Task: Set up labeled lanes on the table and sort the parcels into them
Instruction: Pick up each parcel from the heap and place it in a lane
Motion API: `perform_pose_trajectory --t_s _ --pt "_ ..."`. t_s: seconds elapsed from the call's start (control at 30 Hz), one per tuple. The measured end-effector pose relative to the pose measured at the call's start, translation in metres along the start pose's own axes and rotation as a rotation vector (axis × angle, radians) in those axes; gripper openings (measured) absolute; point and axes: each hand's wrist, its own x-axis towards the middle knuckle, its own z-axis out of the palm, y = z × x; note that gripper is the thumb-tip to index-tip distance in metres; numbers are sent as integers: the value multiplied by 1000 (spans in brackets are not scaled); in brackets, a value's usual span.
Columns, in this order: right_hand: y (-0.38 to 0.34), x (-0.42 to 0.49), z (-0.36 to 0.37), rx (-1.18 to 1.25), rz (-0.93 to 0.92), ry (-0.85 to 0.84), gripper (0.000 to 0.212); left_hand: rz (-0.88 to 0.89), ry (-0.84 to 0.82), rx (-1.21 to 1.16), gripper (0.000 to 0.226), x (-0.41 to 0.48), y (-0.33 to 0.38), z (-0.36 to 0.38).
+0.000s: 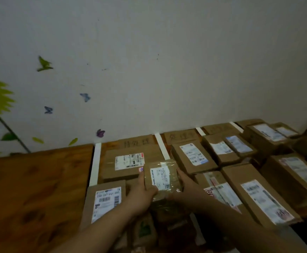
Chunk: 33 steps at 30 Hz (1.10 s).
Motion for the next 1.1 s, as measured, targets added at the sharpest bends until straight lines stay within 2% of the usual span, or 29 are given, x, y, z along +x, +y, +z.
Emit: perform_pose_trajectory --t_s 0.2,0.3,0.43,0.57,0.63,0.8,0.87,0.97,1.1 --pt "23 2 -13 -84 5 -151 66 -101 68 33 55 -17 -3 29" --pt "28 0 -15 -94 -5 -152 79 -87 65 109 61 -15 -3 33" --pt "31 0 -13 -355 -103 -92 89 38 131 542 80 -9 -7 29" --pt "32 7 -14 -647 -36 -158 100 20 38 802 70 -2 -5 21" --pt "17 14 -19 -694 -44 -148 95 41 75 845 66 -2 5 8" --pt "-38 28 -4 -645 -176 -137 85 42 262 969 69 -19 14 -68" --pt "-60 36 17 -678 -212 -134 81 -19 307 975 70 -33 8 -107" --pt "-101 51 62 -717 -249 -133 72 -119 381 920 71 -65 -7 -168" --pt "-150 68 146 -548 -263 -217 71 -211 410 858 72 -123 -40 -253"
